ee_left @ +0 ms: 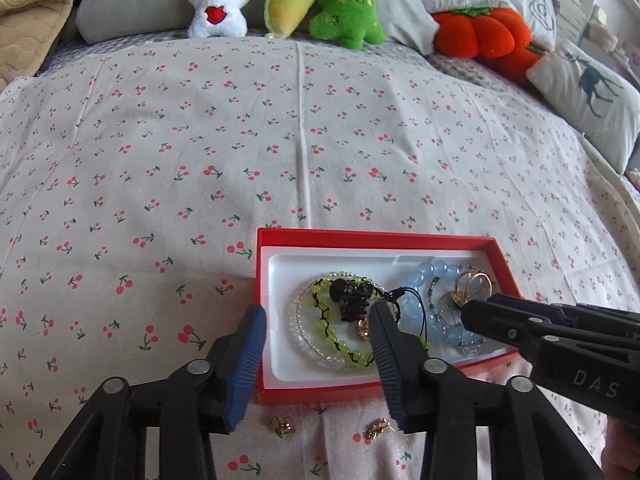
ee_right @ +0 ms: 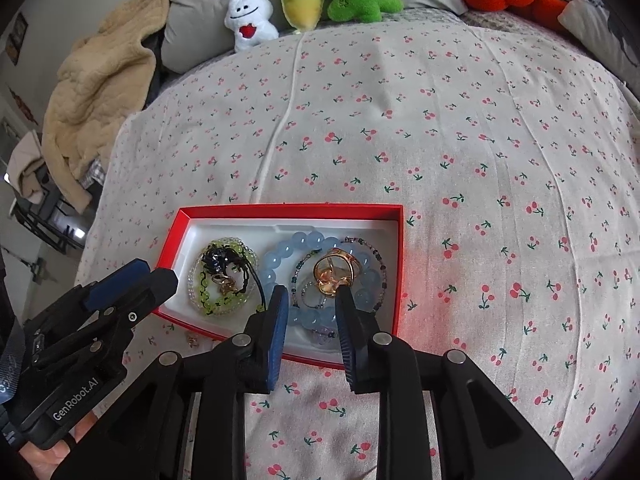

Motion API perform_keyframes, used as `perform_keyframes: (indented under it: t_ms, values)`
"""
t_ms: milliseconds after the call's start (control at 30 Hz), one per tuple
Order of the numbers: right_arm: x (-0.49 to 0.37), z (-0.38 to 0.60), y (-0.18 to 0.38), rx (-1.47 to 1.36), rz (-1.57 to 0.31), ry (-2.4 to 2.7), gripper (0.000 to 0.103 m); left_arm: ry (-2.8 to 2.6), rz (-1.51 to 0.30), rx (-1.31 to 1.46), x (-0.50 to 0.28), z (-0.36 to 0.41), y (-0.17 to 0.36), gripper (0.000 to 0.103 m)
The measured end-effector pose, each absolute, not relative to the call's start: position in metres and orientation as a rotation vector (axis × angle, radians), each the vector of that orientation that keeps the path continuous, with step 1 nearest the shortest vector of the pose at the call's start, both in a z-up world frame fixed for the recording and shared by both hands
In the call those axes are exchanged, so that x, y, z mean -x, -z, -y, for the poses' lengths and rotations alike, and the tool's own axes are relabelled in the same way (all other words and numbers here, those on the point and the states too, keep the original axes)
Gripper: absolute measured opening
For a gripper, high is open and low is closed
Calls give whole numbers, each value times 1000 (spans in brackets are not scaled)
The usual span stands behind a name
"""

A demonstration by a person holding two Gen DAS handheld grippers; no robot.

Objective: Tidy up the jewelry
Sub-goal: 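Open both tools to release the rings and withdraw them, then move the left tool to a small gold earring and grasp it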

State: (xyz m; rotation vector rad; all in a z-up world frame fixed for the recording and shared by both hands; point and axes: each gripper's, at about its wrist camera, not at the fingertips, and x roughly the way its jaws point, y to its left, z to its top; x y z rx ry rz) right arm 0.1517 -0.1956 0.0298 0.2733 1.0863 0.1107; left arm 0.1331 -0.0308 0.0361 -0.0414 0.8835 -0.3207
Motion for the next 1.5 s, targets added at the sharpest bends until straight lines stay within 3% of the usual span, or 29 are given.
perform_keyframes:
  t_ms: [200, 367, 567, 1500]
  values:
    - [-138, 200, -44, -262, -1051, -103, 41, 307, -884, 64, -125, 22, -40, 55]
    - [-123, 204, -50, -252, -1041, -93, 56, 289, -880, 62, -111, 14, -44, 72]
    - [-103, 210, -51, -242, -1050, -76, 67, 267, -917, 50, -96, 5, -38, 82]
    - [-58, 184, 3, -26, -1219, -73, 68, 241, -1130, -92, -61, -20, 31, 84]
